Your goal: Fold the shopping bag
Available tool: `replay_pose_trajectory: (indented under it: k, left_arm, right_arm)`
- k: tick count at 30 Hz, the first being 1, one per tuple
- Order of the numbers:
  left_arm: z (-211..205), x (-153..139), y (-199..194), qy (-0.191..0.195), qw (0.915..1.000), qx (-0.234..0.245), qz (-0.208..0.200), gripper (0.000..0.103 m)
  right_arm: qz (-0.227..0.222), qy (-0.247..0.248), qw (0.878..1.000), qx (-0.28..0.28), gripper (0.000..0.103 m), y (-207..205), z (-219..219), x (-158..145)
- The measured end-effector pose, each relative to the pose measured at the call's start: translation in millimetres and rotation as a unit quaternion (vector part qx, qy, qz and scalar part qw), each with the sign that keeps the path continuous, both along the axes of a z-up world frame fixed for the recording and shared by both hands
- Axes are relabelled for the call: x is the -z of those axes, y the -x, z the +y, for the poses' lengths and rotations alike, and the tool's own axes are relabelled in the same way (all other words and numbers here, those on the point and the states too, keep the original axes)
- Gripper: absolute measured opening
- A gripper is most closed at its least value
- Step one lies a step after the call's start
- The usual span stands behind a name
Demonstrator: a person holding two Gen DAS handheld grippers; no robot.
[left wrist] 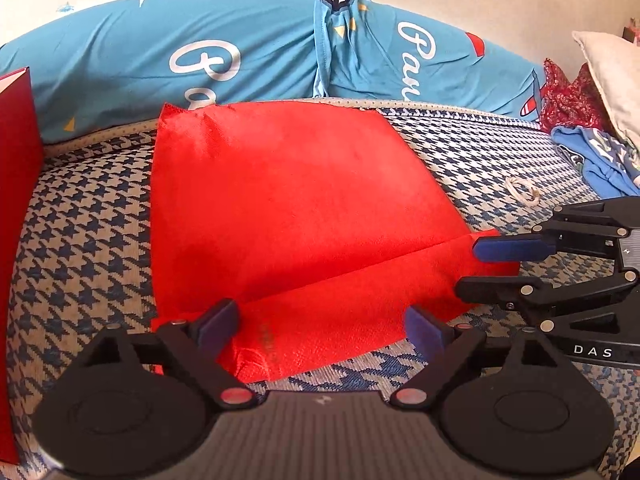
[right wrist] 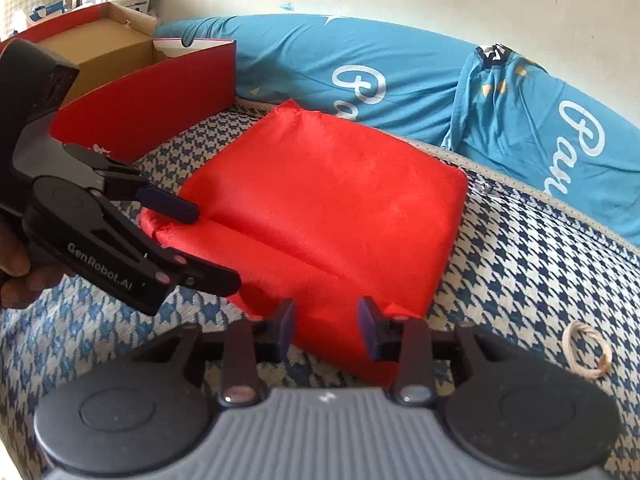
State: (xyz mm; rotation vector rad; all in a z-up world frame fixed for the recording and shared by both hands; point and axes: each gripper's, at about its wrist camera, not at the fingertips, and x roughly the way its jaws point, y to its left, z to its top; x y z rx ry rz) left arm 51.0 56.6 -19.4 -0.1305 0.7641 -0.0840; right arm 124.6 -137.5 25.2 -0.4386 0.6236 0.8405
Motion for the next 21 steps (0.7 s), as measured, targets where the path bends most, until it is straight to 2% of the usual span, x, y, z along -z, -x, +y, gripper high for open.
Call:
replay_pose_trajectory:
  k: [4, 12, 17, 21]
  left_arm:
    - [4.3, -1.2, -0.9, 0.01, 0.9999, 0.008, 0.005, 0.089]
    - [19.5, -3.4, -7.4, 0.054, 0.9982, 0.016, 0.02, 0.089]
    - [19.4, -3.0, -7.7, 0.048, 0.9983, 0.027, 0.02, 0.089]
    - [16.3, -2.7, -4.5, 0.023, 0.9982, 0.054, 0.01, 0.089]
  right_arm:
    - [-0.025, 0.022, 0.999, -0.024, 0.045, 8.0, 7.5, 4.9]
    - [-0.097, 0.078, 0.991, -0.04, 0.049, 23.5, 29.6, 22.2]
    - [-0.141, 0.113, 0.982, -0.049, 0.046, 33.2, 43.4, 33.0]
    - [-0.084, 0.08, 0.993, -0.027, 0.045, 18.1, 39.1, 27.6]
